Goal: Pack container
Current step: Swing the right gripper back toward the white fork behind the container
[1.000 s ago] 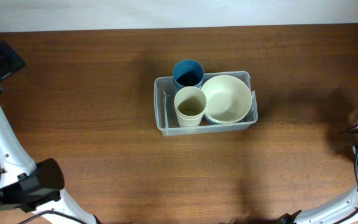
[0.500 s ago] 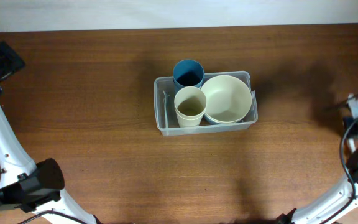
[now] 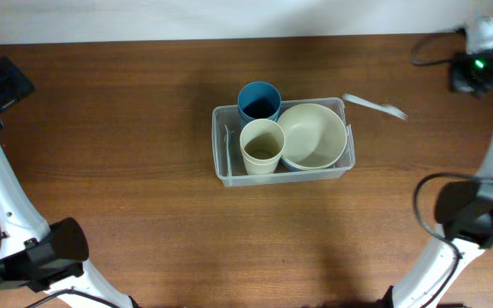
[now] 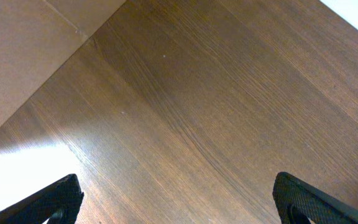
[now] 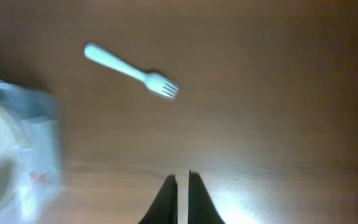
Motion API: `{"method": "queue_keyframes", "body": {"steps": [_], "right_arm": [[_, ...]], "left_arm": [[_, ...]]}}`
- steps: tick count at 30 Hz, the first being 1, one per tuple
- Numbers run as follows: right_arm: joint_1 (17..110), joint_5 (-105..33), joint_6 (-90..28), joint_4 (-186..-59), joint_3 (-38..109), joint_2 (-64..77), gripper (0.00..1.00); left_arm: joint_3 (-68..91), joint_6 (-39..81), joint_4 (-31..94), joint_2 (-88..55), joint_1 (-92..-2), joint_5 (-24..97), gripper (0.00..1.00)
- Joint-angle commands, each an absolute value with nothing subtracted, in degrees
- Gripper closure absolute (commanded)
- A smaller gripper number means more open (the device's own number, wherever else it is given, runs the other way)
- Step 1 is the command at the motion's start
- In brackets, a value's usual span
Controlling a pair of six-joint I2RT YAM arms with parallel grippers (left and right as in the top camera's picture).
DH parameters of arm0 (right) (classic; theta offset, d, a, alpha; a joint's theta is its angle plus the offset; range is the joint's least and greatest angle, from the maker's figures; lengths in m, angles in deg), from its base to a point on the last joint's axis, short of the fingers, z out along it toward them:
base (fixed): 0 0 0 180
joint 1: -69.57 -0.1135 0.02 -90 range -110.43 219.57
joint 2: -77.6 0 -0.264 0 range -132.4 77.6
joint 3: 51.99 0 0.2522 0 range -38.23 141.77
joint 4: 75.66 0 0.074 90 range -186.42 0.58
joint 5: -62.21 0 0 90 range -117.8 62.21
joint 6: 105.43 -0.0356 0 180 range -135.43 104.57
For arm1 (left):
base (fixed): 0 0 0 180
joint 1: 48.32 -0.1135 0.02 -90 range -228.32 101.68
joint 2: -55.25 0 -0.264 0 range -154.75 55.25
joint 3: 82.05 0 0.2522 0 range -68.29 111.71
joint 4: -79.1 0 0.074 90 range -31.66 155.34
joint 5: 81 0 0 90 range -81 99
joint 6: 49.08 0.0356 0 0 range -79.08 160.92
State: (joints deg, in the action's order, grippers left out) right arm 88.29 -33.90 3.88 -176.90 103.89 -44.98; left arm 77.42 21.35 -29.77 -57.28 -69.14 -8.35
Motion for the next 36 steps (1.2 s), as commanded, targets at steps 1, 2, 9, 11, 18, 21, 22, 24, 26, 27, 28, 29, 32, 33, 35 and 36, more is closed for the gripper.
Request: {"method": "queue_keyframes", "body": {"steps": [1,2,9,11,18,21,22,24,26,27,28,29,32,33,35,36], "right_arm": [[78.8,-32.9,-2.3,-180.6,114.1,-44.6,0.96],[77.1,-30.3,-2.6,-180.6,115.2,-44.6,0.96],[73.7,-25.4,-2.6,-173.9,113.5,-44.7,0.24],[74.5,-25.4,-2.6,-171.3,112.0,-44.7,0.12],[75.7,-29.6,-2.7,-165.1,106.1,-44.7,0.01],[75.5,-31.5,-2.7,-162.4,103.4,-44.7,0.01],[75.5,-33.2,-3.0,-159.8,100.9,-44.7,0.01],[75.6,-33.6,-6.3,-156.2,97.7,-44.8,0.01],[75.6,-33.6,-11.3,-152.0,94.1,-44.8,0.01],[75.6,-33.6,-14.0,-150.0,92.3,-44.8,0.01],[75.6,-33.6,-16.1,-148.5,91.0,-44.8,0.01],[75.6,-33.6,-18.3,-147.2,89.9,-44.8,0.01],[75.5,-33.6,-26.1,-144.8,88.8,-45.0,0.01],[75.5,-33.6,-28.2,-144.1,88.8,-45.0,0.01],[75.5,-37.2,-31.0,-140.5,88.8,-45.0,0.01],[75.5,-39.9,-31.0,-138.8,88.8,-45.0,0.01]], "left_arm": [[77.0,20.6,-29.9,-57.9,-69.5,-8.3,0.00],[77.0,20.6,-29.9,-57.9,-69.5,-8.3,0.00],[77.0,20.6,-29.9,-57.9,-69.5,-8.3,0.00],[77.0,20.6,-29.9,-57.9,-69.5,-8.3,0.00],[77.0,20.6,-29.9,-57.9,-69.5,-8.3,0.00],[77.0,20.6,-29.9,-57.9,-69.5,-8.3,0.00],[77.0,20.6,-29.9,-57.9,-69.5,-8.3,0.00],[77.0,20.6,-29.9,-57.9,-69.5,-8.3,0.00],[77.0,20.6,-29.9,-57.9,-69.5,-8.3,0.00],[77.0,20.6,-29.9,-57.9,-69.5,-8.3,0.00],[77.0,20.6,-29.9,-57.9,-69.5,-8.3,0.00],[77.0,20.6,-29.9,-57.9,-69.5,-8.3,0.00],[77.0,20.6,-29.9,-57.9,-69.5,-8.3,0.00],[77.0,20.6,-29.9,-57.9,-69.5,-8.3,0.00],[77.0,20.6,-29.9,-57.9,-69.5,-8.3,0.00],[77.0,20.6,-29.9,-57.9,-69.5,-8.3,0.00]]}}
